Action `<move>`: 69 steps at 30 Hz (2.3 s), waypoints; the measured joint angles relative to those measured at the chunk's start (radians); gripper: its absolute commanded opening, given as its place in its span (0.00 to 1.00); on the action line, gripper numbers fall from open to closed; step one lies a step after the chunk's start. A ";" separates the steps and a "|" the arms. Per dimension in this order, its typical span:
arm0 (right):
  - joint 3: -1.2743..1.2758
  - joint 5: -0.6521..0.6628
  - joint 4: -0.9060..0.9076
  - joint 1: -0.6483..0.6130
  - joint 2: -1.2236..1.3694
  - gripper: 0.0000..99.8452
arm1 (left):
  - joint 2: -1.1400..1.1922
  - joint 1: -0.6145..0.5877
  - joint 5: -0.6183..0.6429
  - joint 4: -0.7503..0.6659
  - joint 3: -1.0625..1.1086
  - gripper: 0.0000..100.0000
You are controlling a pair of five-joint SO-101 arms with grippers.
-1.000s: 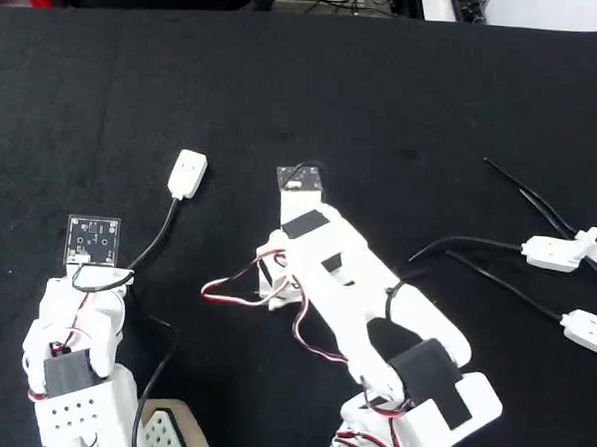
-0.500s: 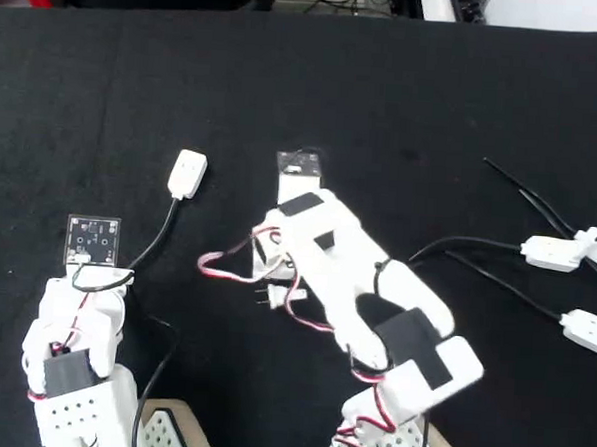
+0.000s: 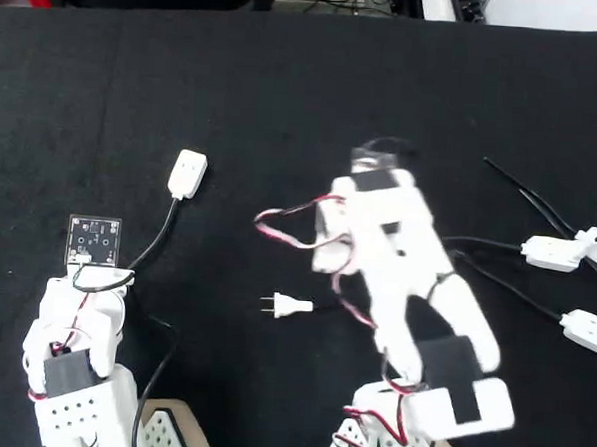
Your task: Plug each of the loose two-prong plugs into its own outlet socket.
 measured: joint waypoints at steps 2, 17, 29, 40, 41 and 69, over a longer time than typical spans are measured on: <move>0.034 0.025 0.008 0.035 -0.005 0.24 | 0.000 0.000 0.000 0.000 0.000 0.07; 0.135 0.054 -0.158 0.146 0.175 0.09 | 0.000 0.000 0.000 0.000 0.000 0.07; 0.038 0.057 -0.288 0.209 0.189 0.09 | 0.000 0.000 0.000 0.000 0.000 0.07; -0.124 0.055 -0.344 0.207 0.189 0.09 | 0.000 0.000 0.000 0.000 0.000 0.07; -0.135 0.055 -0.344 0.204 0.189 0.09 | 0.000 0.000 0.000 0.000 0.000 0.07; -0.028 0.000 -0.273 -0.006 0.127 0.09 | 0.000 0.000 0.000 0.000 0.000 0.07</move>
